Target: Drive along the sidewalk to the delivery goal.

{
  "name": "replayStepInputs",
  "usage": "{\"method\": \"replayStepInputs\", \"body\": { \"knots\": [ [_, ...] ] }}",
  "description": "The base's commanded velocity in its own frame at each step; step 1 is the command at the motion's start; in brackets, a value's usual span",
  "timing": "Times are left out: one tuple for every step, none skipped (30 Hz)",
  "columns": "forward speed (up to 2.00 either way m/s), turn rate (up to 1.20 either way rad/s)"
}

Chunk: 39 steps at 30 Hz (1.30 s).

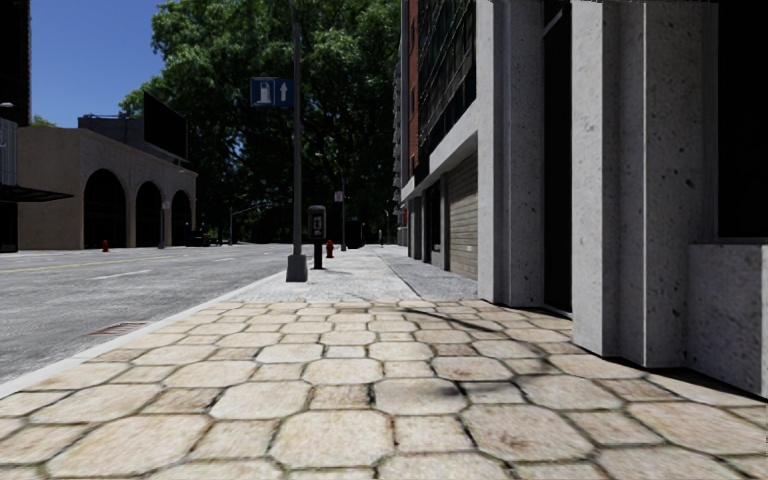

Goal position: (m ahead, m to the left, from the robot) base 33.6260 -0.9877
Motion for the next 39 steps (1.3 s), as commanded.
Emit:
{"method": "replayStepInputs", "body": {
  "knots": [
    [2.0,0.0],
    [2.0,0.0],
    [2.0,0.0],
    [2.0,0.0],
    [2.0,0.0],
    [2.0,0.0],
    [2.0,0.0],
    [2.0,0.0],
    [2.0,0.0],
    [2.0,0.0],
    [2.0,0.0],
    [2.0,0.0],
    [2.0,0.0],
    [2.0,0.0],
    [2.0,0.0],
    [2.0,0.0],
    [2.0,0.0],
    [2.0,0.0],
    [2.0,0.0],
    [2.0,0.0],
    [2.0,0.0],
    [2.0,0.0],
    [2.0,0.0],
    [2.0,0.0],
    [2.0,0.0],
    [2.0,0.0],
    [2.0,0.0],
    [2.0,0.0],
    [2.0,0.0],
    [2.0,0.0],
    [2.0,0.0],
    [2.0,0.0],
    [2.0,0.0],
    [2.0,0.0],
    [2.0,0.0],
    [2.0,0.0],
    [2.0,0.0],
    [2.0,0.0],
    [2.0,0.0]
  ]
}}
